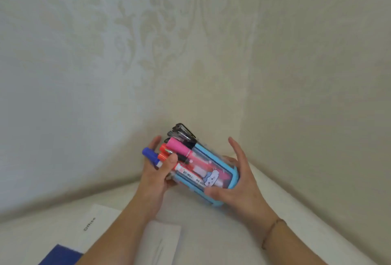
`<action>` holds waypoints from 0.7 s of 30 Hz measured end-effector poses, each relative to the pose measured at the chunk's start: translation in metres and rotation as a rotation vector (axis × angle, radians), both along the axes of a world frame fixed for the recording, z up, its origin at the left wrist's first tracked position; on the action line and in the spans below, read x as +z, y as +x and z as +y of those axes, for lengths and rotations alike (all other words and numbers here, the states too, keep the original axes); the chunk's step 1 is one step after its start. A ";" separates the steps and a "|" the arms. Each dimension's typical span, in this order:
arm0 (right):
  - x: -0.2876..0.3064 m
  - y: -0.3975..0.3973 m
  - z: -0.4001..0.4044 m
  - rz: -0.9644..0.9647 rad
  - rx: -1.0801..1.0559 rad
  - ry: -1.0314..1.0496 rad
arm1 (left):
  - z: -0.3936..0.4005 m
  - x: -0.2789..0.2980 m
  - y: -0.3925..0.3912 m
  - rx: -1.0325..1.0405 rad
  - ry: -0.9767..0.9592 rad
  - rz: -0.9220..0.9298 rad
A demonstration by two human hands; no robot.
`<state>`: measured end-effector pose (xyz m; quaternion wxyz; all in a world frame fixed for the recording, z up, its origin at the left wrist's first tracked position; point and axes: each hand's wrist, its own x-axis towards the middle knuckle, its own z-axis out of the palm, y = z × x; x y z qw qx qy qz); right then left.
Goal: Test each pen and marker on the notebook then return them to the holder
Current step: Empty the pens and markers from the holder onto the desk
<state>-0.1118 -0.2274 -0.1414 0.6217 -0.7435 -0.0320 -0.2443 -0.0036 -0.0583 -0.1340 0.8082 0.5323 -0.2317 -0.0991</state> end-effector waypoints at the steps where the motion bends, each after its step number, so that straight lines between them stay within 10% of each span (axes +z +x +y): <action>1: 0.000 0.002 -0.006 -0.025 -0.026 0.068 | 0.000 -0.002 0.000 -0.030 0.026 0.014; 8: 0.009 0.009 -0.026 -0.200 -0.358 0.377 | -0.005 -0.010 0.011 0.228 0.101 -0.011; 13: 0.037 0.003 -0.008 -0.240 -0.403 0.171 | -0.005 -0.014 -0.011 0.036 0.535 -0.474; 21: 0.079 0.000 0.013 -0.388 -0.579 -0.175 | -0.004 -0.018 -0.007 0.185 0.686 -0.596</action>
